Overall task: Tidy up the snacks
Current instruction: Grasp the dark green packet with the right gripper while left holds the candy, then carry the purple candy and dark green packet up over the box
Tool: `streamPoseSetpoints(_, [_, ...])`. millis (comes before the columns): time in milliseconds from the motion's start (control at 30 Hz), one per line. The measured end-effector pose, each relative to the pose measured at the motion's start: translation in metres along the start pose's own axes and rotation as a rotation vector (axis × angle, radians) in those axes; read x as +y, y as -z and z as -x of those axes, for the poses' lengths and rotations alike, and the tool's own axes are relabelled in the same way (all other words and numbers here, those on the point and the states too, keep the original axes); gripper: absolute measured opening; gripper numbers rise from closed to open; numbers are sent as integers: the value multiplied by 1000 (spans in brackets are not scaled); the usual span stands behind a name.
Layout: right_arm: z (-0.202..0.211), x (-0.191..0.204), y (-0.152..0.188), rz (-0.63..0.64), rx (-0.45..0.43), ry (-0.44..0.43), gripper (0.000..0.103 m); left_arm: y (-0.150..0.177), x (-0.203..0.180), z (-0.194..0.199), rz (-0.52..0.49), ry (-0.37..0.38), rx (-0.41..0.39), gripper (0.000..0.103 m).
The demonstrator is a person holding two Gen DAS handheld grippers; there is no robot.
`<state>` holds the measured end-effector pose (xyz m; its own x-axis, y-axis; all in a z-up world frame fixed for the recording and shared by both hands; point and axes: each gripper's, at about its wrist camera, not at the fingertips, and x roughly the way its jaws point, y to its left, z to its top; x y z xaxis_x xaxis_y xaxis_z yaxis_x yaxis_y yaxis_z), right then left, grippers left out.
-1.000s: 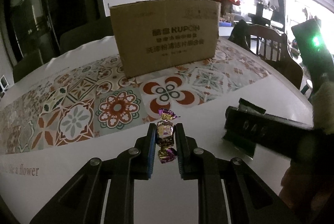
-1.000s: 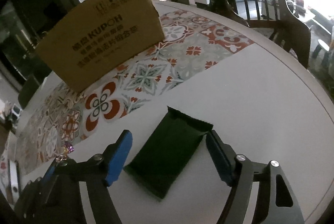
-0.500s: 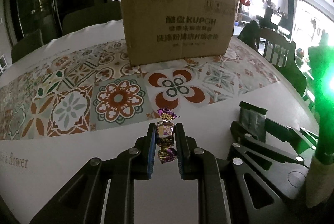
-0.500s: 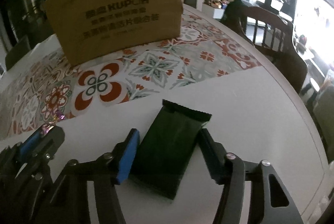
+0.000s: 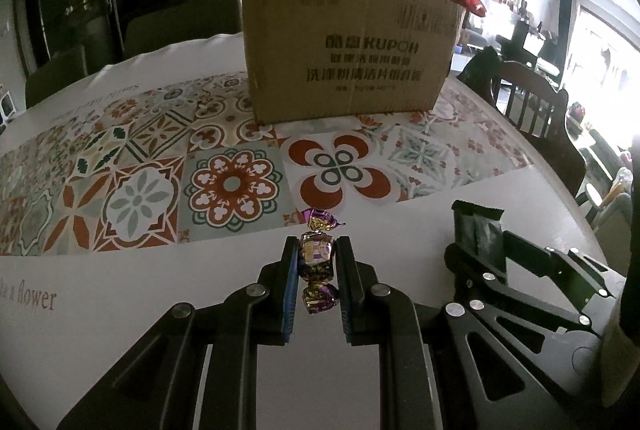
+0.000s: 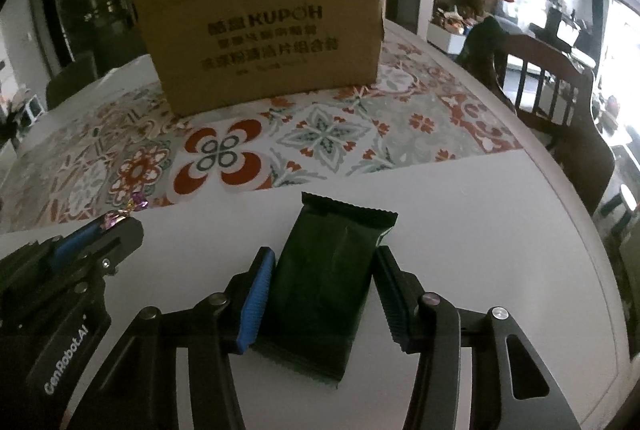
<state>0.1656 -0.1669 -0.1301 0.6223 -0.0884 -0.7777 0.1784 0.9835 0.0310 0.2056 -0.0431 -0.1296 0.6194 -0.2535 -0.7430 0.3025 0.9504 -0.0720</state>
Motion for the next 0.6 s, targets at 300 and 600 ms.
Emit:
streamPoseSetpoints(300, [19,-5,-5,0,-64,-77,52,-7,-4,22,19,-2,-28,19])
streamPoseSetpoints(600, [44,-16,-18,-6,-154,-128,52,-20,-11,46,29,-7,-79,19])
